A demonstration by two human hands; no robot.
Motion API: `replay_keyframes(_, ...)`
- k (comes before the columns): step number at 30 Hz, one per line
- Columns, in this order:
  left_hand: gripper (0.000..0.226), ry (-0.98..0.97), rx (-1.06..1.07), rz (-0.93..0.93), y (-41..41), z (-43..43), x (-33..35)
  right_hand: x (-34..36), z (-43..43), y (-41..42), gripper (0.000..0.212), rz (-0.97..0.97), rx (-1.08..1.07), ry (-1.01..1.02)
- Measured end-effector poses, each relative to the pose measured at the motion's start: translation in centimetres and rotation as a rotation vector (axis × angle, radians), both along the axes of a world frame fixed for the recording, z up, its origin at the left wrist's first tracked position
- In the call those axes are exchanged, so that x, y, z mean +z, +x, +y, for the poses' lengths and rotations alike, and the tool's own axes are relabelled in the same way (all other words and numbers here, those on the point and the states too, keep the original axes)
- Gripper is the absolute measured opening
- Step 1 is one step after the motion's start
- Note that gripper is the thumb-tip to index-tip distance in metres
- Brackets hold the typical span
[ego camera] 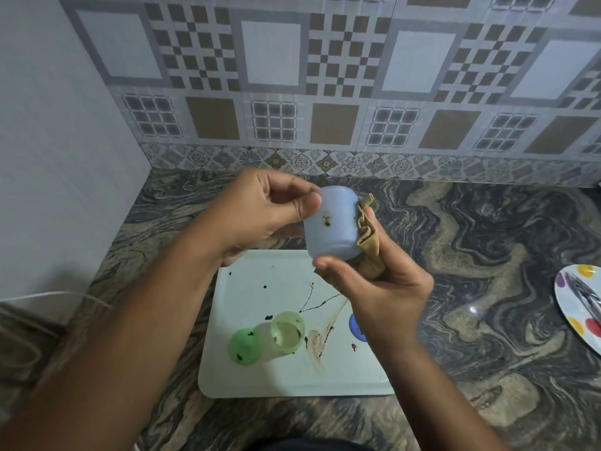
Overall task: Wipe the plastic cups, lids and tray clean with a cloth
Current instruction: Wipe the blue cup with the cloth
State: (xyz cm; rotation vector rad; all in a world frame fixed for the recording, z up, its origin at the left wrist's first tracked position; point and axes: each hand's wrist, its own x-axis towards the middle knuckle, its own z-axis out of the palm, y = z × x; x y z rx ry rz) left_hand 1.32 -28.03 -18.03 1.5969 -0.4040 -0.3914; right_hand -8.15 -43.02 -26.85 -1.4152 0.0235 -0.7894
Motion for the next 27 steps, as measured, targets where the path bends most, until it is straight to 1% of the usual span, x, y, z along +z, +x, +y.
replay_keyframes(1, 0.023, 0.008, 0.008, -0.031, -0.1, -0.1, 0.4, -0.5, -0.3, 0.0, 0.079, 0.000, -0.023, -0.102)
replay_keyframes(2, 0.026, 0.025, 0.010, -0.078, -0.3, -0.2, 0.8, -1.1, -0.5, 0.1, 0.080, 0.011, -0.041, -0.158)
replay_keyframes(3, 0.030, 0.044, 0.009, -0.131, -0.5, -0.3, 1.1, -1.2, -0.5, 0.0, 0.081, 0.037, -0.042, -0.151)
replay_keyframes(4, 0.034, 0.060, 0.005, -0.173, -0.7, -0.4, 1.4, -1.1, -0.3, 0.0, 0.082, 0.055, -0.039, -0.091)
replay_keyframes(6, 0.039, 0.057, -0.024, -0.195, -1.1, -0.3, 1.8, -1.2, -0.2, 0.2, 0.081, -0.030, -0.042, -0.031)
replay_keyframes(8, 0.032, 0.043, -0.055, -0.167, -0.9, 0.0, 1.8, -1.0, -0.2, 0.4, 0.075, -0.084, -0.075, -0.146)
replay_keyframes(10, 0.017, 0.069, -0.029, -0.188, -0.7, 0.2, 1.7, -0.4, -0.3, 0.6, 0.075, -0.088, -0.116, -0.311)
replay_keyframes(12, 0.014, 0.126, 0.005, -0.274, -0.8, 0.0, 1.7, 0.2, -0.3, 0.4, 0.073, -0.122, -0.175, -0.459)
replay_keyframes(13, 0.016, 0.154, 0.016, -0.311, -0.8, -0.2, 1.6, 0.1, -0.4, 0.4, 0.073, -0.138, -0.180, -0.477)
replay_keyframes(14, 0.022, 0.158, 0.020, -0.318, -0.9, -0.3, 1.6, -0.1, -0.3, 0.5, 0.074, -0.135, -0.156, -0.430)
replay_keyframes(16, 0.032, 0.099, 0.018, -0.240, -0.9, -0.2, 1.3, -1.1, -0.4, 0.9, 0.076, -0.111, -0.094, -0.215)
replay_keyframes(18, 0.028, 0.055, 0.003, -0.158, -0.7, -0.1, 0.8, -1.4, -0.2, 1.1, 0.076, -0.068, -0.055, -0.085)
replay_keyframes(19, 0.023, 0.039, 0.004, -0.135, -0.7, -0.2, 0.5, -1.4, -0.1, 1.1, 0.076, -0.057, -0.058, -0.098)
replay_keyframes(21, 0.017, 0.026, 0.020, -0.121, -0.7, -0.2, 0.4, -1.2, 0.0, 0.8, 0.075, -0.078, -0.148, -0.267)
replay_keyframes(23, 0.012, 0.106, 0.029, -0.199, -0.5, -0.2, 0.4, -0.7, 0.0, 0.6, 0.073, -0.131, -0.202, -0.476)
replay_keyframes(24, 0.010, 0.153, 0.027, -0.249, -0.6, -0.2, 0.5, -0.7, -0.1, 0.5, 0.073, -0.146, -0.204, -0.532)
replay_keyframes(25, 0.010, 0.182, 0.026, -0.290, -0.6, -0.3, 0.4, -0.9, -0.2, 0.5, 0.074, -0.147, -0.202, -0.538)
replay_keyframes(26, 0.011, 0.181, 0.024, -0.308, -0.7, -0.4, 0.4, -1.2, -0.3, 0.4, 0.075, -0.139, -0.188, -0.492)
replay_keyframes(27, 0.015, 0.163, 0.023, -0.307, -0.8, -0.4, 0.3, -1.4, -0.4, 0.4, 0.076, -0.129, -0.155, -0.402)
